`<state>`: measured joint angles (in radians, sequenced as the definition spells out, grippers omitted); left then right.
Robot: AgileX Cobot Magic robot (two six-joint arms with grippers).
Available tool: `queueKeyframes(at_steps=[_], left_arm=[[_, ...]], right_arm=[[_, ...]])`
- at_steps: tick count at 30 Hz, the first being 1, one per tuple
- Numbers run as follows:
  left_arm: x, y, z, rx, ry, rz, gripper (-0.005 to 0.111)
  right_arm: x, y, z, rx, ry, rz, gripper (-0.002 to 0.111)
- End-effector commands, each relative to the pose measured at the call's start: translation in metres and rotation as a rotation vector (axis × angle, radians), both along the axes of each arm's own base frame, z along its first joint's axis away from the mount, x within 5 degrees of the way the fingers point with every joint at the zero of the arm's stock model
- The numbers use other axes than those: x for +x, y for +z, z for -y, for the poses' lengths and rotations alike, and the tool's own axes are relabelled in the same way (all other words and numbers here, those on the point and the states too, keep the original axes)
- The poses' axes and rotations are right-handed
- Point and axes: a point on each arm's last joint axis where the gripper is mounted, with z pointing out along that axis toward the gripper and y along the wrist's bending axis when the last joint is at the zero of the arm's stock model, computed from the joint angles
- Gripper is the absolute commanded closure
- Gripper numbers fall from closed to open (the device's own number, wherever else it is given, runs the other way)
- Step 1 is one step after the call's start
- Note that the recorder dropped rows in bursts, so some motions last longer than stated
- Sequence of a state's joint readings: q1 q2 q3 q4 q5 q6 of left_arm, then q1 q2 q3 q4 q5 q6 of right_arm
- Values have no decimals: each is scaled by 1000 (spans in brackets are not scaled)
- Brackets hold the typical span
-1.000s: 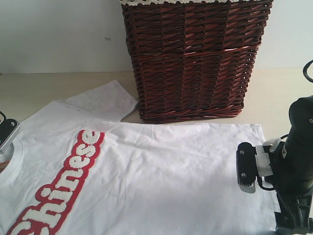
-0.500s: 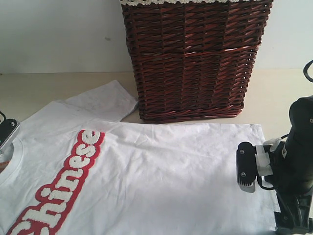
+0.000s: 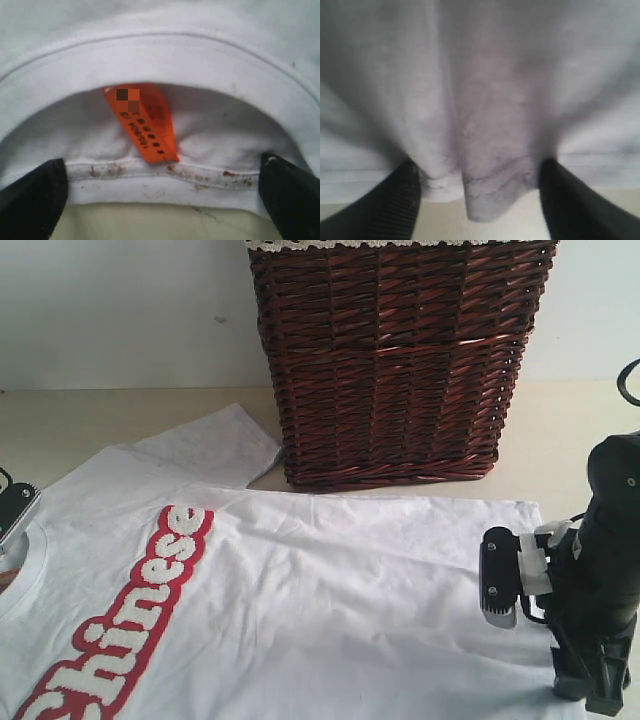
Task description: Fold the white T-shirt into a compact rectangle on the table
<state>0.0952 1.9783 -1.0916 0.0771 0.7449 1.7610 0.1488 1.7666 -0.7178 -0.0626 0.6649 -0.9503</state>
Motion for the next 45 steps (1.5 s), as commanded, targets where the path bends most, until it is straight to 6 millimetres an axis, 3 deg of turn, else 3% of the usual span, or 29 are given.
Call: queueKeyframes(at_steps=[1,4,16,45], left_arm=[[3,-8,2,-8,13,21,4],[3,-8,2,-8,13,21,4],[3,-8,2,-8,13,21,4],[3,-8,2,-8,13,21,4]], right_arm=[[7,-15,-1,14,-1,63,83],[7,-15,-1,16,-1,71,108],[13,-15,-2,24,8,136,108],[8,-15,-2,25,-22,76,108]])
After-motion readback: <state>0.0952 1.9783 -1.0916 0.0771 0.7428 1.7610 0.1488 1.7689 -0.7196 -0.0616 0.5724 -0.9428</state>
